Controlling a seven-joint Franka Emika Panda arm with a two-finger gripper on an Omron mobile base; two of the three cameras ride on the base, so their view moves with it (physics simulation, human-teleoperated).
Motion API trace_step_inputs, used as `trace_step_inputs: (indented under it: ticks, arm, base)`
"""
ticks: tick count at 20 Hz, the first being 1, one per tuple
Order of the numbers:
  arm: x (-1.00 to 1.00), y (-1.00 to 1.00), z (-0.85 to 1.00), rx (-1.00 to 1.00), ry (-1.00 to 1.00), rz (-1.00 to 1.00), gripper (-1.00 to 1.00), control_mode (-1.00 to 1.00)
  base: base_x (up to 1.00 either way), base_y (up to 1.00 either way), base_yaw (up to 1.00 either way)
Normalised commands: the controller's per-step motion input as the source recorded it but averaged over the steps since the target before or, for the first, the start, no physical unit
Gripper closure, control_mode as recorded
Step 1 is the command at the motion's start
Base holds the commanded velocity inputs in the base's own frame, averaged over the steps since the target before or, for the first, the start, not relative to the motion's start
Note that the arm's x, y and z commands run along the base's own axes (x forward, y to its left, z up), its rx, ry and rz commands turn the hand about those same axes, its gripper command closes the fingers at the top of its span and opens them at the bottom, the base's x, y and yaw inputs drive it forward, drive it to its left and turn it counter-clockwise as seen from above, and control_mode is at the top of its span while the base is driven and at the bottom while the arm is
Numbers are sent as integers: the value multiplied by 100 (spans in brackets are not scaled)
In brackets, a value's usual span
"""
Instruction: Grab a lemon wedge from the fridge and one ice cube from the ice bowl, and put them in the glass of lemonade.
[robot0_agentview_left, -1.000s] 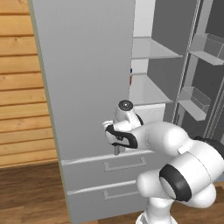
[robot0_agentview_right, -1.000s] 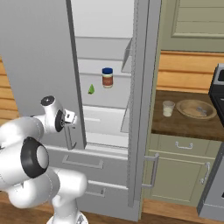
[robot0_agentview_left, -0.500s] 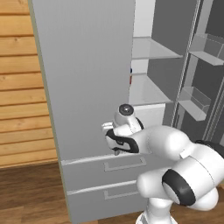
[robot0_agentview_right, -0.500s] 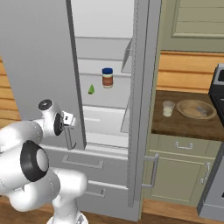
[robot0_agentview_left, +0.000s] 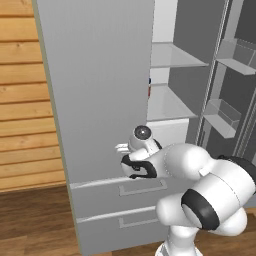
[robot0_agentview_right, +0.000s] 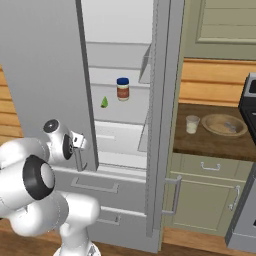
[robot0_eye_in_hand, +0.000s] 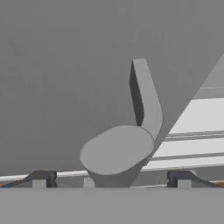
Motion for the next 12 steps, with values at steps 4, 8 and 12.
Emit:
trace_step_inputs:
  ticks: [4, 8, 12]
  arm:
    - [26, 0, -21, 0, 0, -5, -100, -100]
    - [26, 0, -7, 0, 1, 0, 100, -100]
    - [25, 0, 0, 0, 4, 0, 100, -100]
  base:
    - [0, 0, 0]
    - [0, 0, 0]
    - [0, 0, 0]
